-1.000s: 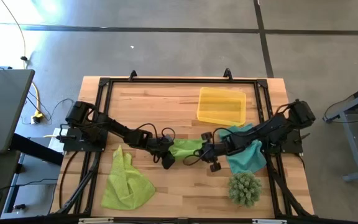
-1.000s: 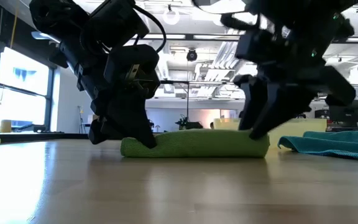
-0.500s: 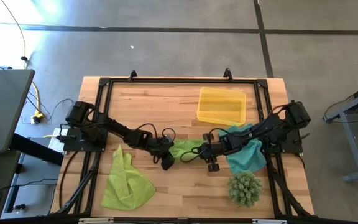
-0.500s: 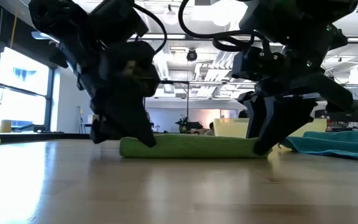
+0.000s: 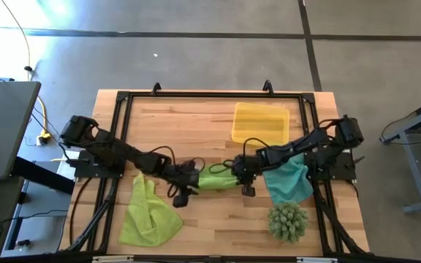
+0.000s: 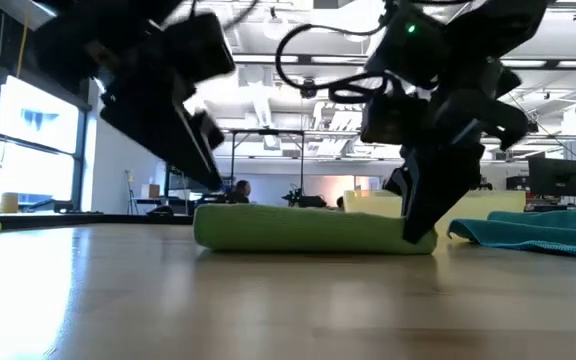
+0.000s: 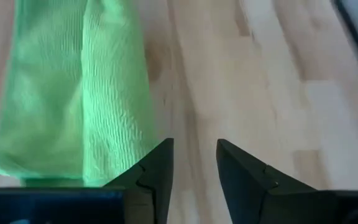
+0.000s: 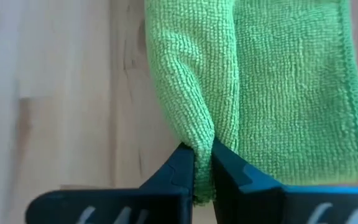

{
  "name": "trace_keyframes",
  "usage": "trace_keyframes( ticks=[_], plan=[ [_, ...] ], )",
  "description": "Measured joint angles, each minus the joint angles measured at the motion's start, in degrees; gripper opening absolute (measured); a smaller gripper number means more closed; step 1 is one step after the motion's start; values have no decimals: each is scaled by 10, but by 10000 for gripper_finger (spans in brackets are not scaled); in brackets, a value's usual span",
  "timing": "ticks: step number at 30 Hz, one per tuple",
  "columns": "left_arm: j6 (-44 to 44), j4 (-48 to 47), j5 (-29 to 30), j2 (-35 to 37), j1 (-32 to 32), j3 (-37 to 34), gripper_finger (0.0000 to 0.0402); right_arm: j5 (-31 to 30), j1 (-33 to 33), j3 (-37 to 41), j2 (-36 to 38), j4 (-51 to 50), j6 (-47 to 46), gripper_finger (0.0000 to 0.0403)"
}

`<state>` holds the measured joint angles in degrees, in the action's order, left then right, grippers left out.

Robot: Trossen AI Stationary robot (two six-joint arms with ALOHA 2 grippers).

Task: Roll microfiber towels into tight, uniform cylinder then place into a basket
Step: Roll the top green microfiber towel

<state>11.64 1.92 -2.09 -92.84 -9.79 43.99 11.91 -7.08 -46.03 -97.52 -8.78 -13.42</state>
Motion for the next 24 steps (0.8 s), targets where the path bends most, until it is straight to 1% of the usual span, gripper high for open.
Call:
trace_keyframes(
  ticks=[2,5,8,10,20,22,24],
  plan=[
    [-57,4,51,2,-20,0,111,36,15,0,-1,2,-11,15],
    [-126,18,131,-6,-47,0,112,74,34,1,-1,2,-31,16],
    [-154,18,209,-27,-64,0,116,96,48,1,-1,3,-45,16],
    [-151,28,241,-40,-66,0,121,98,54,1,-1,2,-46,16],
    [-133,55,265,-94,-46,0,157,98,70,1,-1,2,-47,16],
    [-114,53,267,-100,-38,1,158,96,71,1,-1,2,-46,16],
    [-68,56,259,-105,-27,1,154,95,71,1,-1,3,-41,19]
  ],
)
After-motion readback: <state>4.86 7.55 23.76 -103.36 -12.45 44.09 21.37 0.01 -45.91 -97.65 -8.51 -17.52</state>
